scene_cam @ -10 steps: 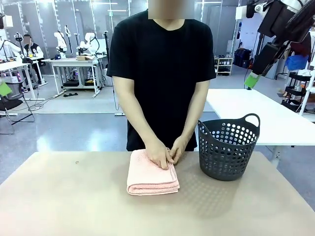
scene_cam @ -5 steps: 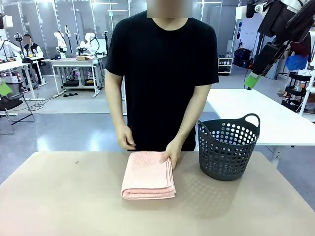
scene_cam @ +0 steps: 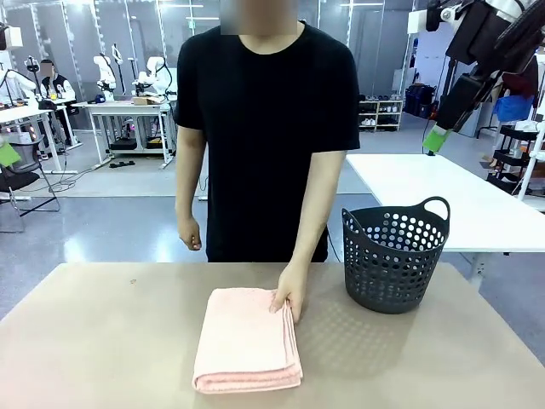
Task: Fold the towel.
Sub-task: Pick up the 100 cm Hotel Towel and place it on the left side of the table.
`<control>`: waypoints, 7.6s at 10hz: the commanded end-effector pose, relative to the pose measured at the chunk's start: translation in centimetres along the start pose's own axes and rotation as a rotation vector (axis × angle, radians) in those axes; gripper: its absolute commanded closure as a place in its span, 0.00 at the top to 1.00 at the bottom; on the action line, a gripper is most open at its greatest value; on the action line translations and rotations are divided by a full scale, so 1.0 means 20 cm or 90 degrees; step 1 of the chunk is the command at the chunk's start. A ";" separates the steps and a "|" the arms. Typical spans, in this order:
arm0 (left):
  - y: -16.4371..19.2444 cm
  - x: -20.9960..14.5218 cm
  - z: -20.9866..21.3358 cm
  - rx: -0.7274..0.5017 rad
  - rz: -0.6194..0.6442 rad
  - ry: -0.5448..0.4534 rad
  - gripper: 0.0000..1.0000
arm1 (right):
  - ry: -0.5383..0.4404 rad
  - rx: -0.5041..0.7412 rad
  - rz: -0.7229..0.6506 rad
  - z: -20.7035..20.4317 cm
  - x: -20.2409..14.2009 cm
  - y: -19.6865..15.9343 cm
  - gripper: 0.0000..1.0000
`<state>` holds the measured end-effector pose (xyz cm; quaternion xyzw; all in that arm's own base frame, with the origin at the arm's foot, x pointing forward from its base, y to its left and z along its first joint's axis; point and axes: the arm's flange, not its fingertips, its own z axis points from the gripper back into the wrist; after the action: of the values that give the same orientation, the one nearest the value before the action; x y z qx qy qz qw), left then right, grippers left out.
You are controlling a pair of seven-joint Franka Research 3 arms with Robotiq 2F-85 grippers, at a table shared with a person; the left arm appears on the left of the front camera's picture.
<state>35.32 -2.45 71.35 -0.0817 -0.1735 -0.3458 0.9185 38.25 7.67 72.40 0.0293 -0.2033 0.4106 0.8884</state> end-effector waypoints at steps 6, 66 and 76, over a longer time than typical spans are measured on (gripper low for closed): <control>0.00 0.00 0.02 0.004 -0.001 0.000 1.00 | 0.005 -0.004 -0.004 0.00 0.00 0.00 1.00; 0.25 -0.58 -2.14 -0.417 0.429 -0.159 0.11 | 0.005 -0.004 -0.004 0.00 0.00 0.00 1.00; 1.03 -1.12 -1.79 -0.252 0.408 -0.100 0.11 | 0.005 -0.004 -0.004 0.00 0.00 0.00 1.00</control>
<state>42.47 16.22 28.96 -0.3497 -0.1396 -0.0501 0.9250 38.26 7.60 72.39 0.0303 -0.2032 0.4120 0.8877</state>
